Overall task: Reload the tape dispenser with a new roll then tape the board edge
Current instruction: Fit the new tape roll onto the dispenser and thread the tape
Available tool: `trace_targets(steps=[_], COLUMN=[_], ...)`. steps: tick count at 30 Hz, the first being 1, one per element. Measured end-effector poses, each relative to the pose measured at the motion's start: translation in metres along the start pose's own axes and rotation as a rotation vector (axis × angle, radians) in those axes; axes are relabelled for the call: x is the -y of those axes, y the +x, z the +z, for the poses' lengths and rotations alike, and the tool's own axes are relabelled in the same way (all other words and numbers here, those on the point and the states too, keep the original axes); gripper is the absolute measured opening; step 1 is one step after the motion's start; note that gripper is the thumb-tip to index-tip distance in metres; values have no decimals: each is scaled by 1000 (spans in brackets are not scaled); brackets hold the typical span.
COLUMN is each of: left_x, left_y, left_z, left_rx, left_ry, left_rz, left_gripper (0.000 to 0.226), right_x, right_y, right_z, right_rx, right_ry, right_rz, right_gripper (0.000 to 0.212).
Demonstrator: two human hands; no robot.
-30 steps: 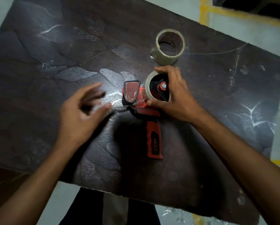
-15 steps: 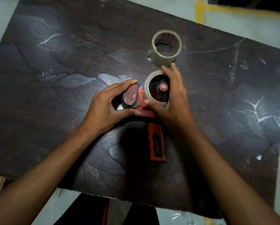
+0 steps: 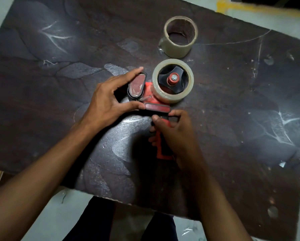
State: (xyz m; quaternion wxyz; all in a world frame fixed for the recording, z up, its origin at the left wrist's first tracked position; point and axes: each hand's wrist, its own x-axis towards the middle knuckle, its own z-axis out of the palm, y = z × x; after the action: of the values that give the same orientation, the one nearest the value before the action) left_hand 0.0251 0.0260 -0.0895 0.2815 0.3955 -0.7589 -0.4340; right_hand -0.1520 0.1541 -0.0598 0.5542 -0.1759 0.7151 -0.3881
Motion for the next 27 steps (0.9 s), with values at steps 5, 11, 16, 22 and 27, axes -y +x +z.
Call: trace_targets(steps=[5, 11, 16, 22, 27], left_x=[0, -2, 2, 8, 19], left_y=[-1, -5, -15, -2, 12], left_z=[1, 2, -9, -14, -25], left_rx=[1, -91, -137, -38, 120], left_ry=[-23, -1, -9, 28, 47], left_rz=[-22, -35, -87, -17, 168], left_gripper=[94, 98, 47, 20, 14], right_x=[8, 19, 14, 16, 18], right_y=[0, 7, 8, 9, 11], right_z=[-7, -5, -2, -2, -14], right_rx=[160, 425, 404, 417, 382], right_ry=[152, 211, 247, 298, 181], right_rz=[113, 187, 194, 201, 166], right_gripper=[33, 27, 25, 17, 33])
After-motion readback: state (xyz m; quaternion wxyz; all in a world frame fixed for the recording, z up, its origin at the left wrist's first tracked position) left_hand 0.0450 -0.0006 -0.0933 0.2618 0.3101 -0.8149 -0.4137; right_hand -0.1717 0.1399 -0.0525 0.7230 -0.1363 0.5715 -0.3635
